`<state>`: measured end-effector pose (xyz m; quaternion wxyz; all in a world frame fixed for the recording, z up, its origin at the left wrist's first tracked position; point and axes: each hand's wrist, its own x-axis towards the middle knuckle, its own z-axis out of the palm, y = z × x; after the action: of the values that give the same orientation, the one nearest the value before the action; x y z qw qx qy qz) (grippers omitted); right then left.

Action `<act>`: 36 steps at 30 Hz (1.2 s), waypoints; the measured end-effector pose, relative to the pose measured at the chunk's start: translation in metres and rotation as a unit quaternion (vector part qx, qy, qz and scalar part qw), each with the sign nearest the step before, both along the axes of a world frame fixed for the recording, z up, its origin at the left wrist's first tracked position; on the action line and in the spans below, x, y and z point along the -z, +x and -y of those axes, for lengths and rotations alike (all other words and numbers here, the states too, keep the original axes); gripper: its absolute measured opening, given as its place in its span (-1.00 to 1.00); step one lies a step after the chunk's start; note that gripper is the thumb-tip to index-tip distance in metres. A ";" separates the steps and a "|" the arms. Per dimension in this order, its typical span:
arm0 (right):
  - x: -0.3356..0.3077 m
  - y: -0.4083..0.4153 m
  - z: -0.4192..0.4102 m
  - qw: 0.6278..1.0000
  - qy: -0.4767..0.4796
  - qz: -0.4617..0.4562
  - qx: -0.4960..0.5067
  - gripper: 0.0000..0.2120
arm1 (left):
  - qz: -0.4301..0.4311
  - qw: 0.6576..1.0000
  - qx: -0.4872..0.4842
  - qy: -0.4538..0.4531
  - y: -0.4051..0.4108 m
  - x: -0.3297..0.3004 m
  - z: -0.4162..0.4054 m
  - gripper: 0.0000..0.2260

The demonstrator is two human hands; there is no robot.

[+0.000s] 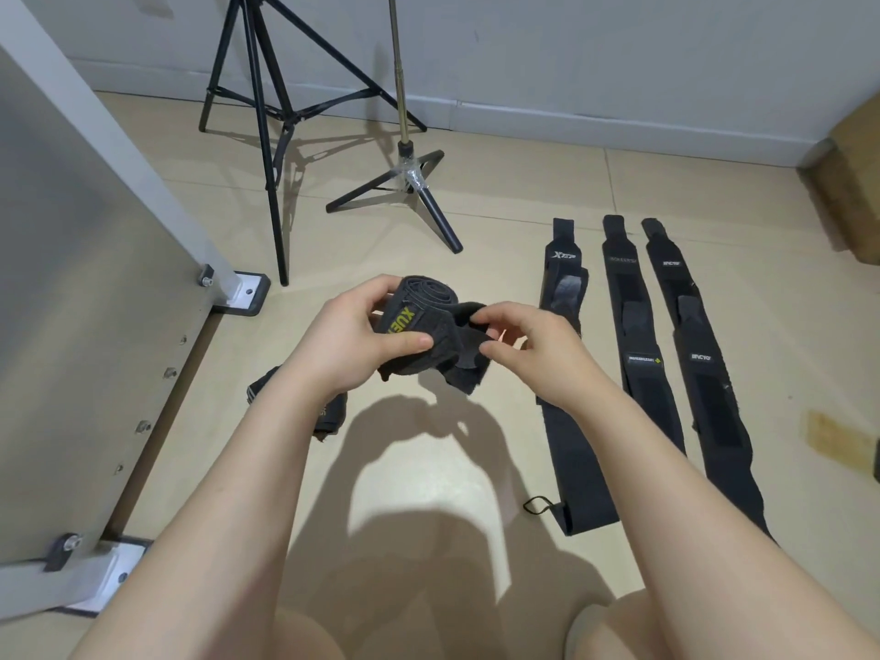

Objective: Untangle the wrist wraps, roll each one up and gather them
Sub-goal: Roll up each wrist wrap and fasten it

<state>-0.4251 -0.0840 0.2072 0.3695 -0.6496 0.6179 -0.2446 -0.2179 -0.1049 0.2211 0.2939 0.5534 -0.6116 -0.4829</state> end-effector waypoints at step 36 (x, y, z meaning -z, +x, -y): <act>-0.005 0.023 -0.010 0.986 -0.081 -0.141 0.023 -0.93 | 0.134 0.979 -0.151 -0.030 -0.008 0.006 -0.004 -0.68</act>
<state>-0.4019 -0.0745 0.2123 0.2195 -0.6910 0.6565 -0.2084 -0.2257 -0.1010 0.2153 0.2953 0.6898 -0.5692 -0.3362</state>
